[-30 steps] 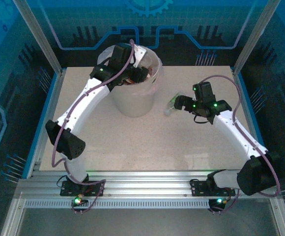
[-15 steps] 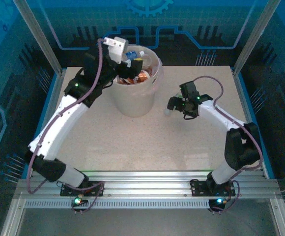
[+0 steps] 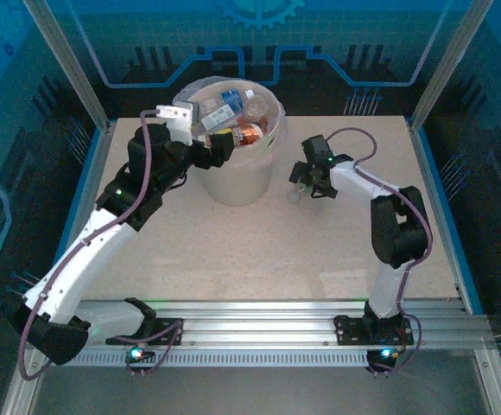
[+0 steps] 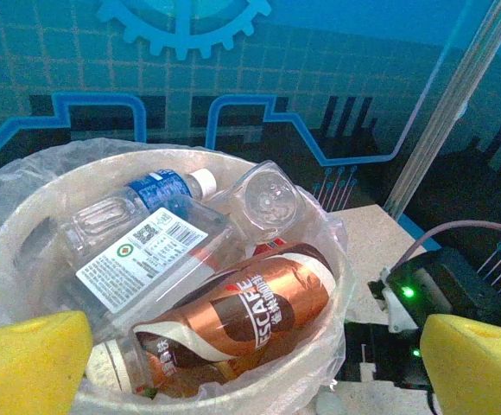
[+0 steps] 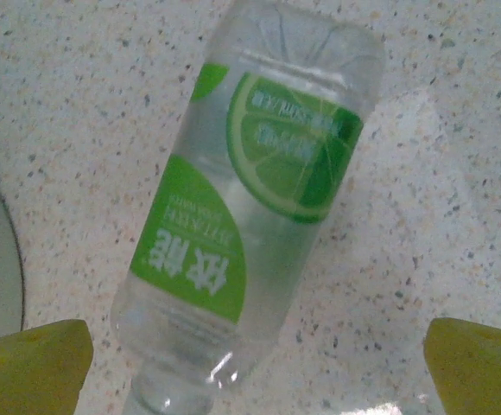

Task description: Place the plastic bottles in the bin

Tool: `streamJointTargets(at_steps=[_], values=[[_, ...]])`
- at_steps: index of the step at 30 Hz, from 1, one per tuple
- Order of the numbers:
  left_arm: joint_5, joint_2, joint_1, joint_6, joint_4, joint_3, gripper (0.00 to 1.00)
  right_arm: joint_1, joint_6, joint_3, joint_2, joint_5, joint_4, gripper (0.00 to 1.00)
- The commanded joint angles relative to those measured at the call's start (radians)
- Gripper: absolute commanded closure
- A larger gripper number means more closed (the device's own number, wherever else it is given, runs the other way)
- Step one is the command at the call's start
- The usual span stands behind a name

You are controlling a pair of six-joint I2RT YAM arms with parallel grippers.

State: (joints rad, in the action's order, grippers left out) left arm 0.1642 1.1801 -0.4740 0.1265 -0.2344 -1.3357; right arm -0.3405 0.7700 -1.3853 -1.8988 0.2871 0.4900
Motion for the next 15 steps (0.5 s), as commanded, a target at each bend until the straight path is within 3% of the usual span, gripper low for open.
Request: streamJointTargets(at_steps=[1, 10, 15], values=[[0.019, -0.031, 0.008, 0.022, 0.04, 0.008, 0.01, -0.02, 0.052, -0.075, -0.055, 0.084, 0.029, 0.0], [0.012, -0.027, 0.009, 0.019, 0.029, 0.004, 0.01, -0.02, 0.063, -0.207, -0.19, 0.147, 0.131, 0.0], [0.012, -0.021, 0.01, 0.023, 0.03, 0.008, 0.01, -0.009, 0.028, -0.202, -0.218, 0.101, 0.109, 0.0]])
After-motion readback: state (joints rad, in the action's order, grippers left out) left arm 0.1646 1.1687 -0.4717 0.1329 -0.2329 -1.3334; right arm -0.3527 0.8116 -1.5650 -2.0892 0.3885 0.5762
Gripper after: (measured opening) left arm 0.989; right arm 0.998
